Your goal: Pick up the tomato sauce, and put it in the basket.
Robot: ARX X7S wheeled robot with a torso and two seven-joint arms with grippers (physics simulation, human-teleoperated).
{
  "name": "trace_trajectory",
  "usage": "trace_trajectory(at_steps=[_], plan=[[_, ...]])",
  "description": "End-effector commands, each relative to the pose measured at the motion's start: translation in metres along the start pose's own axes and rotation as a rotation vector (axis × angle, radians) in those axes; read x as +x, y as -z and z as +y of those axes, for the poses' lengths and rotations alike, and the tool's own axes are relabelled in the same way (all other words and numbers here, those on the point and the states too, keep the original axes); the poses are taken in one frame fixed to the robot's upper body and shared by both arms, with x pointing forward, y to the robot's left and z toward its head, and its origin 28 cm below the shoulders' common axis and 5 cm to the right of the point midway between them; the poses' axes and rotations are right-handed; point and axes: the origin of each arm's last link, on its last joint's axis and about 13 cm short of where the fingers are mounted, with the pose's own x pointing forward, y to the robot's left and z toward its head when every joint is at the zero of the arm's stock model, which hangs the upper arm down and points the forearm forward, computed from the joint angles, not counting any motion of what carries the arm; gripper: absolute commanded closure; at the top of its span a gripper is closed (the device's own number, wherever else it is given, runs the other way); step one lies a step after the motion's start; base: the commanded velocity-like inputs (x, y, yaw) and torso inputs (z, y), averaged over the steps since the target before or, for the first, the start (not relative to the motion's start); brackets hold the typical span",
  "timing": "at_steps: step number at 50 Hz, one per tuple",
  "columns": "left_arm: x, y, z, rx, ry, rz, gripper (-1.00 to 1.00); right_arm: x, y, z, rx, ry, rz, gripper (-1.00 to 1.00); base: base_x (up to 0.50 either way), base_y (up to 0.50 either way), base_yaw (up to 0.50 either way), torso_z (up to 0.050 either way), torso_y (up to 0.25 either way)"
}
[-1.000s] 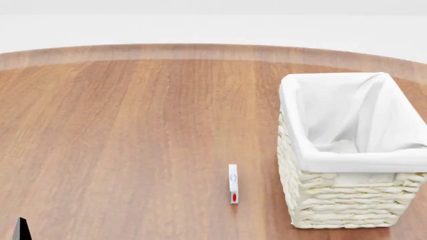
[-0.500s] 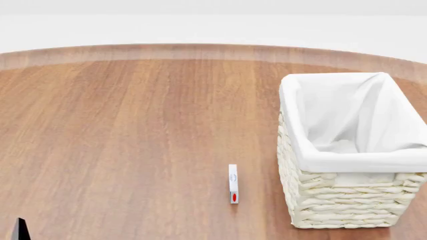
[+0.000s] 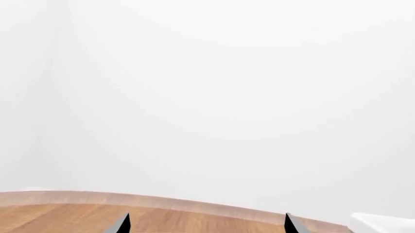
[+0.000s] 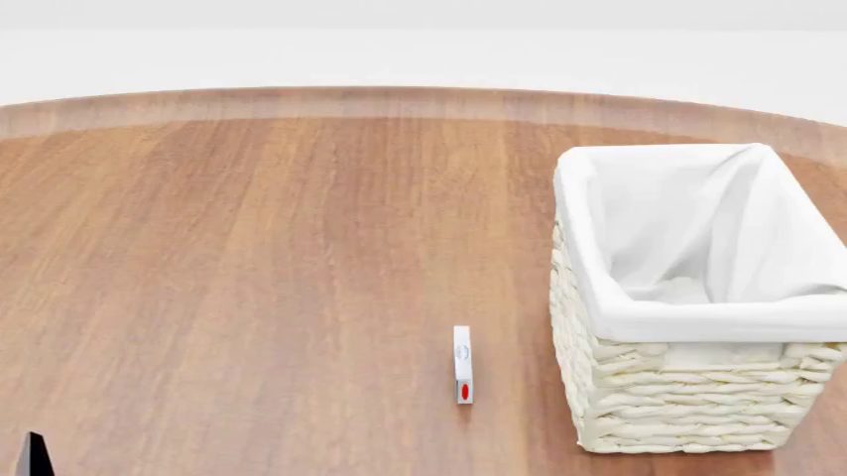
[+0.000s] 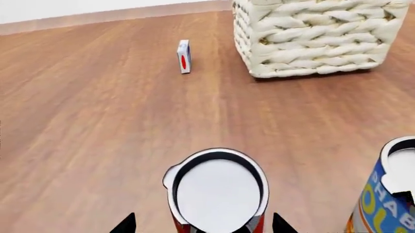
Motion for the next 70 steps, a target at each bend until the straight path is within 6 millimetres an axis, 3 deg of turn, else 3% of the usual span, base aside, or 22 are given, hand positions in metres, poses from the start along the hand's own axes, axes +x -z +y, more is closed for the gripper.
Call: trace_trajectory(at_steps=[1,8,9,28,43,54,70], plan=[[0.0,0.001,0.0,0.0,0.0,0.001,-1.0,0.003,-0.002,-0.003,0.049,0.0,0.016,-1.0,0.0,0.0,0.0,0.0,0.0],[0.0,0.001,-0.001,0.002,0.002,0.004,-1.0,0.005,-0.003,-0.004,0.053,0.007,0.012,-1.0,0.0,0.0,0.0,0.0,0.0],[0.0,0.001,-0.001,0.001,0.002,0.004,-1.0,0.005,-0.004,-0.004,0.062,0.012,0.008,1.0,0.0,0.0,0.0,0.0,0.0],[0.0,0.002,0.0,0.004,0.001,0.006,-1.0,0.003,-0.006,0.001,0.028,0.01,-0.017,1.0,0.0,0.0,0.0,0.0,0.0],[-0.001,0.0,0.0,0.0,0.001,0.002,-1.0,0.01,-0.016,0.028,-0.004,-0.074,-0.033,1.0,0.0,0.0,0.0,0.0,0.001],[-0.001,-0.002,0.0,-0.002,-0.001,0.0,-1.0,0.028,-0.036,0.048,0.004,-0.132,-0.052,1.0,0.0,0.0,0.0,0.0,0.0],[0.0,-0.002,0.002,-0.004,-0.005,-0.002,-1.0,0.064,-0.086,0.073,-0.072,-0.198,-0.1,1.0,0.0,0.0,0.0,0.0,0.0]])
